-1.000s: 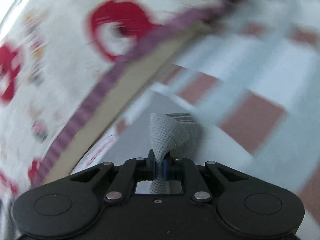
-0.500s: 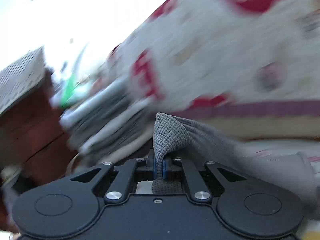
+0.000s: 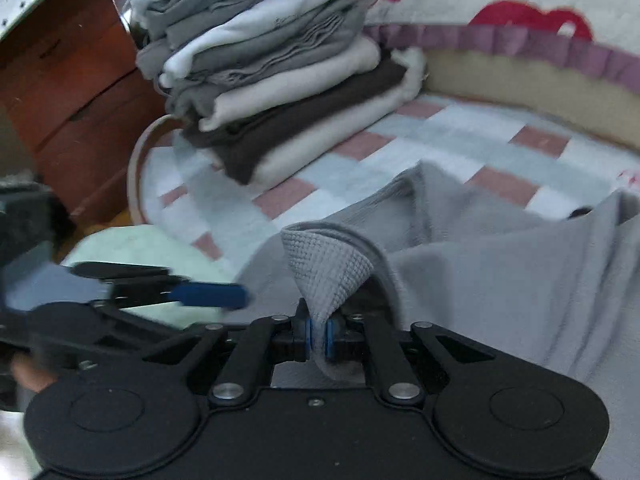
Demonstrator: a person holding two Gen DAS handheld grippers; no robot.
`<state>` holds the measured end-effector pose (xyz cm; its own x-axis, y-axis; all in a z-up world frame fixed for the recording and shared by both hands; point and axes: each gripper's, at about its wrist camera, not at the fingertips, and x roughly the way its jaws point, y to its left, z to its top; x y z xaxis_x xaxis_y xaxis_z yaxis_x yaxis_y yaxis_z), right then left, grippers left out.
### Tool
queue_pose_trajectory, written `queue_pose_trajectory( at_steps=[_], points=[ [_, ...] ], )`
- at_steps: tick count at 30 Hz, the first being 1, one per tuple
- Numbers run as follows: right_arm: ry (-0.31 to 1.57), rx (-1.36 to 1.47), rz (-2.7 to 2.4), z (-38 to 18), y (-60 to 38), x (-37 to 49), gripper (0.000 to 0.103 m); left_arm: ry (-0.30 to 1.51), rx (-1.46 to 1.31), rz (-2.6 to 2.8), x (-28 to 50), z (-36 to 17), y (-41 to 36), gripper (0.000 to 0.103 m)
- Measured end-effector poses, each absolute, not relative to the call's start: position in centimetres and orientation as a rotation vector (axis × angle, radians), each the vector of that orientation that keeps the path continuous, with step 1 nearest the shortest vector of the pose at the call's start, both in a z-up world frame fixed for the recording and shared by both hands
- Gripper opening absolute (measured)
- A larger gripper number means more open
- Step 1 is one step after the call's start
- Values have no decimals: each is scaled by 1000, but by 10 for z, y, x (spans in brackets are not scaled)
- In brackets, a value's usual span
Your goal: Fold clothes
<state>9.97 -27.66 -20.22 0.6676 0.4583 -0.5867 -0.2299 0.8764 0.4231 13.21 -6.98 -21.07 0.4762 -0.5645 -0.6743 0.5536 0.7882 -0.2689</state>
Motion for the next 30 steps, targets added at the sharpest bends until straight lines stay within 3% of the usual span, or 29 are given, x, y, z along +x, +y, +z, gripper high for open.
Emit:
queue_pose_trajectory(
  at_steps=[4, 11, 16, 19, 25, 26, 27, 28, 30],
  points=[
    [722, 562, 443, -196, -309, 75, 39, 730, -26, -673, 128, -201, -58, 62],
    [783, 668, 122, -210, -376, 24, 48, 690, -133, -748, 131, -200, -56, 63],
    [809, 762, 36, -229, -391, 20, 53, 696, -23, -700, 127, -211, -69, 64],
    [789, 836, 45, -234, -390, 25, 65, 678, 94, -664, 121, -218, -79, 68],
    [793, 909, 66, -243, -379, 39, 68, 653, 102, -657, 114, -219, -83, 68],
    [801, 877, 72, -240, -376, 43, 68, 654, 92, -655, 115, -219, -82, 68],
    [812, 832, 89, -237, -373, 48, 52, 657, 85, -651, 116, -219, -81, 67],
    [822, 786, 107, -234, -369, 53, 15, 661, 81, -645, 116, -219, -81, 67],
    [816, 681, 150, -221, -365, 65, 13, 663, 73, -638, 116, -218, -81, 67]
  ],
)
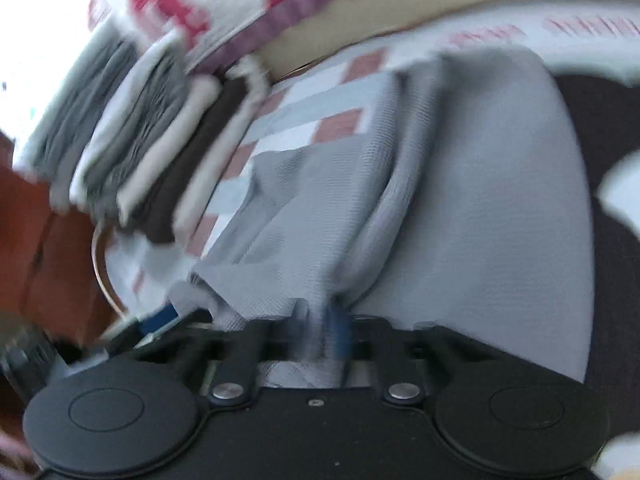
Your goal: Fold clothes
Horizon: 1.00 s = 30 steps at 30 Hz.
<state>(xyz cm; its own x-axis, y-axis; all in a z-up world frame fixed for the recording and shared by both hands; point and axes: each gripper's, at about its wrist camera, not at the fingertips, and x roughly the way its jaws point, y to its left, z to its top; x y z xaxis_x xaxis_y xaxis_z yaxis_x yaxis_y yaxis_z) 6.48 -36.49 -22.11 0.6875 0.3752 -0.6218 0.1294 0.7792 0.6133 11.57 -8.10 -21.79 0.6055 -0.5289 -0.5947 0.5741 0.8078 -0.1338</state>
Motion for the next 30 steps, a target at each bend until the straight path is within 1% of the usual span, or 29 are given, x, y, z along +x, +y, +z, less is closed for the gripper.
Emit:
queue_pose_trajectory(
  at_steps=[3, 7, 8, 9, 10, 11, 12, 13, 15, 17, 22, 23, 24, 27, 30],
  points=[
    [751, 565, 234, -190, -364, 92, 12, 652, 61, -635, 113, -214, -80, 67],
    [690, 444, 304, -149, -366, 155, 13, 597, 53, -622, 110, -208, -78, 68],
    [681, 433, 322, -145, -366, 171, 13, 573, 45, -617, 109, -207, -76, 68],
    [671, 432, 343, -143, -367, 186, 18, 545, 29, -619, 107, -205, -73, 68],
    [652, 477, 373, -144, -372, 196, 19, 515, 7, -625, 105, -203, -69, 68],
    [621, 535, 384, -147, -376, 198, 29, 490, -10, -632, 104, -201, -66, 68],
    [596, 582, 376, -151, -379, 193, 46, 475, -15, -636, 103, -198, -64, 68],
    [572, 628, 368, -156, -381, 188, 50, 468, -13, -642, 102, -198, -64, 68],
    [529, 708, 344, -164, -385, 177, 51, 488, 21, -647, 104, -201, -69, 68],
    [557, 686, 258, -173, -383, 154, 51, 526, 51, -642, 106, -208, -76, 68],
    [709, 415, 78, -188, -379, 87, 51, 615, 20, -621, 114, -213, -77, 66],
    [726, 374, 57, -189, -377, 74, 51, 639, -3, -619, 117, -213, -75, 62],
    [744, 333, 35, -190, -375, 62, 51, 669, -27, -616, 121, -212, -72, 55],
    [776, 242, -18, -192, -370, 31, 51, 743, -82, -568, 128, -209, -65, 53],
    [809, 150, -30, -197, -364, 14, 51, 755, -154, -568, 129, -201, -55, 50]
  ],
)
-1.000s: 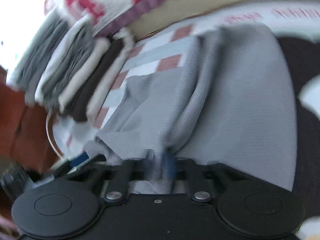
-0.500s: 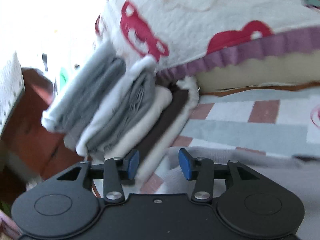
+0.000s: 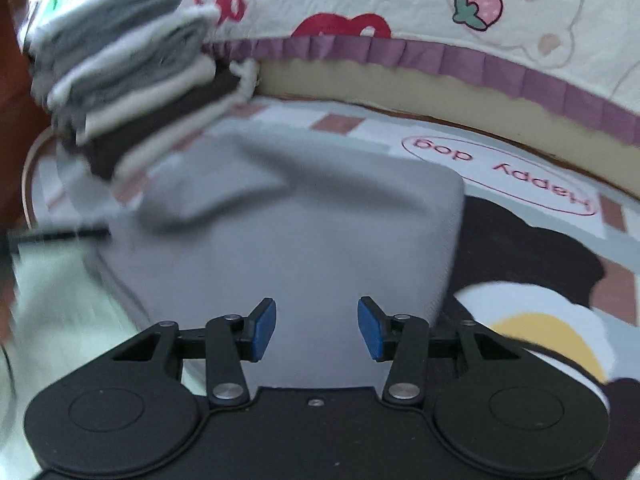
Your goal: Fold clothes
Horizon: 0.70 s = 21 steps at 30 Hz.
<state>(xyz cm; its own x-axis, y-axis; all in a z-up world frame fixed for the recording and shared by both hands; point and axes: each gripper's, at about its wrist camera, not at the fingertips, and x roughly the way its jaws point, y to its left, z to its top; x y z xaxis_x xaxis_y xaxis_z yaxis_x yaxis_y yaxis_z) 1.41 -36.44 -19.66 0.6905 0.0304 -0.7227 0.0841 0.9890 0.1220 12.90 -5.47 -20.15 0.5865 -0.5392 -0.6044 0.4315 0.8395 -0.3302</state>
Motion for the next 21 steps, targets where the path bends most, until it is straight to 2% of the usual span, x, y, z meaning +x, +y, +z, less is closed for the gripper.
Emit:
queue_pose_trajectory(
  at_steps=[5, 9, 12, 15, 19, 21],
  points=[
    [848, 81, -17, -203, -353, -7, 51, 800, -170, -619, 124, -194, -57, 50],
    [851, 64, -73, -202, -351, -30, 51, 880, -174, -609, 124, -208, -69, 50],
    [860, -40, -79, -207, -343, -43, 51, 884, -189, -606, 127, -214, -76, 51],
    [851, -14, -44, -212, -344, -47, 52, 901, -247, -578, 136, -224, -80, 52],
    [858, -96, -68, -227, -335, -45, 52, 856, -249, -521, 141, -231, -87, 54],
    [851, -132, -90, -232, -332, -44, 52, 822, -229, -517, 142, -229, -92, 48]
  ],
)
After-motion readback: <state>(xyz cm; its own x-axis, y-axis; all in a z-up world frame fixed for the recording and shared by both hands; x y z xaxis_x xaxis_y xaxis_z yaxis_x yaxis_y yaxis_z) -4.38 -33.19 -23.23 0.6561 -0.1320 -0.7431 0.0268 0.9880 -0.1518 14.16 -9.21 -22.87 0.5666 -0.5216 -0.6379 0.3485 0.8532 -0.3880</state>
